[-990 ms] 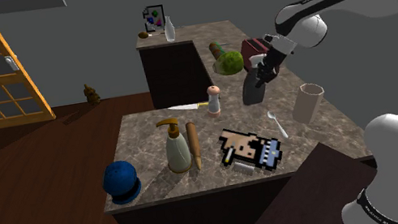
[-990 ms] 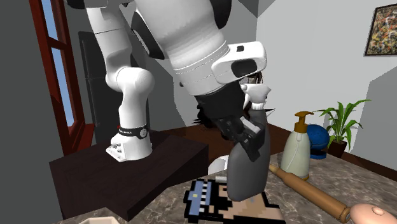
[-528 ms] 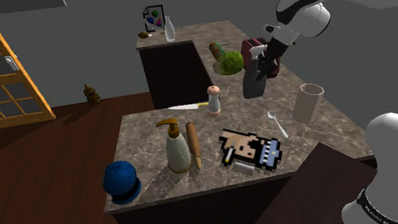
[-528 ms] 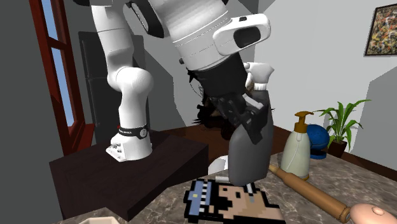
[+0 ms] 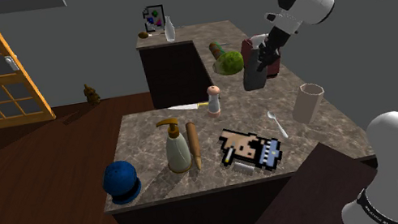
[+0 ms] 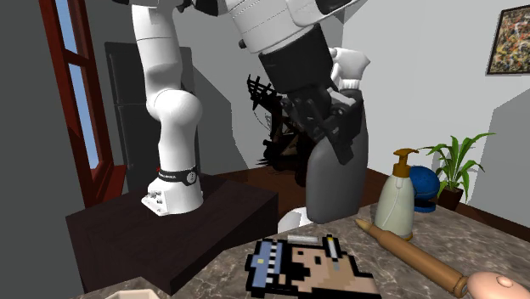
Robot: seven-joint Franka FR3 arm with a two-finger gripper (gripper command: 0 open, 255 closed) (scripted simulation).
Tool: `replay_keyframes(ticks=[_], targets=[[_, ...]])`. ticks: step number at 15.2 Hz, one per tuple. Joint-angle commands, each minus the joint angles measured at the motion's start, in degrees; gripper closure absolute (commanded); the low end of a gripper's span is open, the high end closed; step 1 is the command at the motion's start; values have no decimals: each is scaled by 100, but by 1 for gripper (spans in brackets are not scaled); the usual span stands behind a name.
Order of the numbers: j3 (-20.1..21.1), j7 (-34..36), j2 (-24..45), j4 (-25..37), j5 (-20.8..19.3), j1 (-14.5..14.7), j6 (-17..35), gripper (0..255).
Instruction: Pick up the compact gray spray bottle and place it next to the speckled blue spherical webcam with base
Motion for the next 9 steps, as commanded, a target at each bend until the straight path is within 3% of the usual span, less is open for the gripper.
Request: replay_keyframes(ticks=[1, 5, 9], targets=[[160, -100, 250, 91, 228, -248, -224, 255], [256, -285, 756, 342, 672, -562, -707, 255], [12, -373, 1138, 601, 980, -522, -1150, 255]])
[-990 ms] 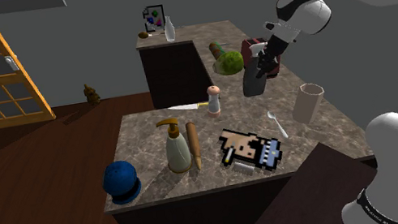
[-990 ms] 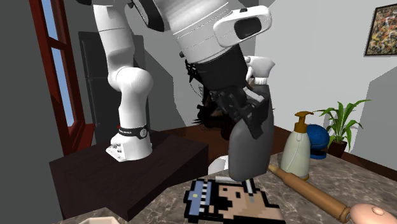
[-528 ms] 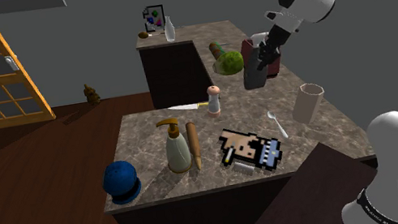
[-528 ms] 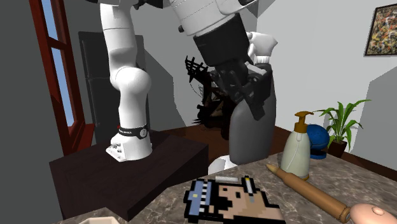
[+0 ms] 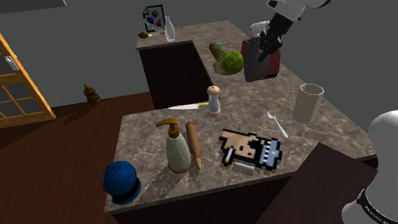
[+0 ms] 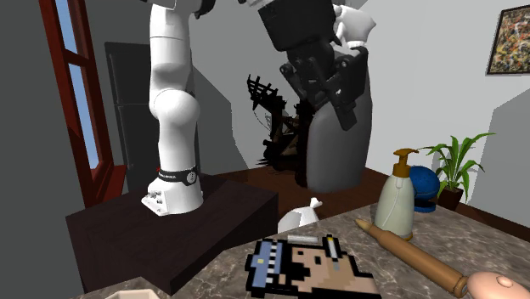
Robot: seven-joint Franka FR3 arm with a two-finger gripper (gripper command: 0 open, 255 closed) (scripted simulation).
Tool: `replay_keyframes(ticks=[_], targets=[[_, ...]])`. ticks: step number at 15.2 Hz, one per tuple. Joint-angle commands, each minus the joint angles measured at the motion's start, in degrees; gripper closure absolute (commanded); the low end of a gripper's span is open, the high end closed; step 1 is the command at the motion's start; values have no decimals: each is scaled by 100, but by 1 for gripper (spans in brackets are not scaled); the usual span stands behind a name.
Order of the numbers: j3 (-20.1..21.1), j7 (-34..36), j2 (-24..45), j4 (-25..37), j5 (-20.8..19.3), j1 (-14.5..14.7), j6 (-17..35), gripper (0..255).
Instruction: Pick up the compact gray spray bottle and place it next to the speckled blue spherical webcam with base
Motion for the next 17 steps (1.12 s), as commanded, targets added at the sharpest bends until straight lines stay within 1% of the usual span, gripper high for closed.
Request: replay_keyframes(ticks=[1, 5, 7, 10, 14, 17], targets=[[-112, 2, 113, 126, 83, 36, -186, 255], [-284, 59, 245, 366, 160, 100, -487, 255], [-491, 53, 641, 274, 547, 391, -534, 255], [-652, 184, 1028, 167, 929, 793, -506, 255], [-641, 474, 1367, 102, 1280, 1197, -385, 255], [-498, 742, 1542, 117, 1472, 1399, -256, 255]])
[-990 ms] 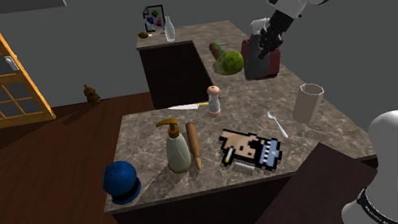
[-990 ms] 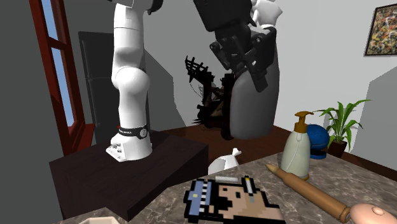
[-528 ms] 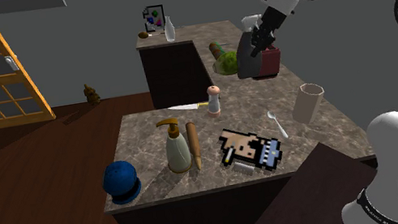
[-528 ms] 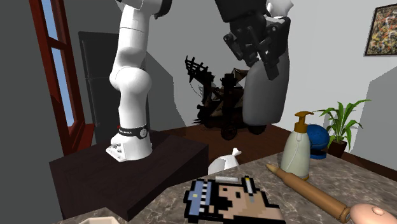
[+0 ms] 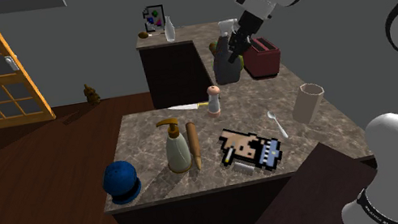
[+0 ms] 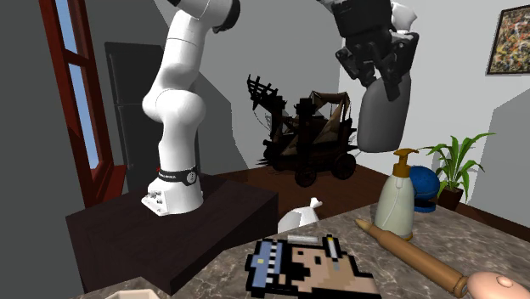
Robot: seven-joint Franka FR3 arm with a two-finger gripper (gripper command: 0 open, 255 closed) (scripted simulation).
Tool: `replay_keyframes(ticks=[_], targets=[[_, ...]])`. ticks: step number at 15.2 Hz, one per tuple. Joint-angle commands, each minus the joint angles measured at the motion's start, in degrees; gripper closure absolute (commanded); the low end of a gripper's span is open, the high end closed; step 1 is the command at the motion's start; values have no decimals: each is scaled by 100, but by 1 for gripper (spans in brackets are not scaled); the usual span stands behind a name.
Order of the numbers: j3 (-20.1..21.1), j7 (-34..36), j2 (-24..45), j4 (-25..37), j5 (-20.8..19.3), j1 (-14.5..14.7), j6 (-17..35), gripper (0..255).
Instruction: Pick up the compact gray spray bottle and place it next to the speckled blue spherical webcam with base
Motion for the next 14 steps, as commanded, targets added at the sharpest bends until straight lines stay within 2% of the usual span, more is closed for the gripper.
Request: replay_keyframes(ticks=[1, 7, 14], targets=[[156, 200, 105, 22, 125, 98, 112, 255], [798, 808, 359, 267, 400, 142, 394, 255], [1784, 1519, 800, 877, 757, -231, 578, 255]])
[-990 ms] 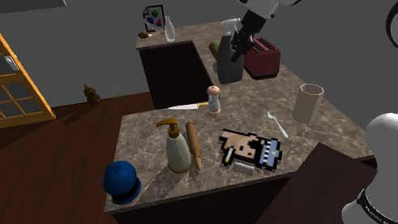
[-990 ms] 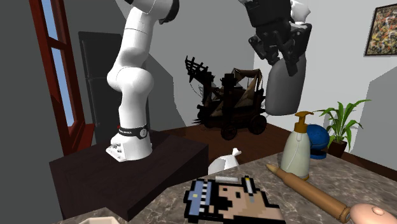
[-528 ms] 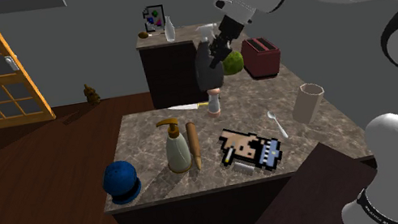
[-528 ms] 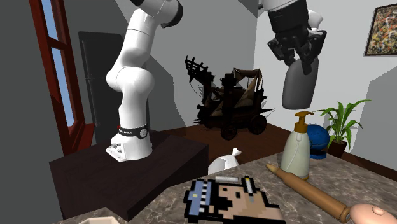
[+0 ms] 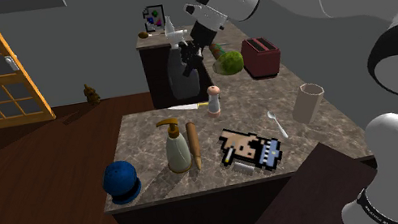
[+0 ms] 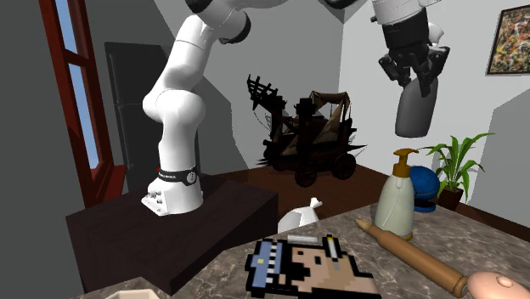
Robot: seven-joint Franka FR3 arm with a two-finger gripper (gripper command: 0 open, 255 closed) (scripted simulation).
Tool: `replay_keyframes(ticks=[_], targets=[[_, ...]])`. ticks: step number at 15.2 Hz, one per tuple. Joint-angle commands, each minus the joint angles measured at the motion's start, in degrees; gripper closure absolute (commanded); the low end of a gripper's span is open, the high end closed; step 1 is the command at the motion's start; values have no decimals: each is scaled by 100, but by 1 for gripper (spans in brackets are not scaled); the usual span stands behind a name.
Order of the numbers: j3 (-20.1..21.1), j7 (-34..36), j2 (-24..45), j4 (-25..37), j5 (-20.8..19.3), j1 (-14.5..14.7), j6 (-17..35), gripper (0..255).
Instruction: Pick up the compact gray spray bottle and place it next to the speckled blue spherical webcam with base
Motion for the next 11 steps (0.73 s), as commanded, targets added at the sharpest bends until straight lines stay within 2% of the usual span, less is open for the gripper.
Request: replay_keyframes(ticks=[1, 11], targets=[[359, 215, 176, 274, 129, -236, 12, 255], [1523, 1346, 1223, 1915, 708, -1087, -73, 255]])
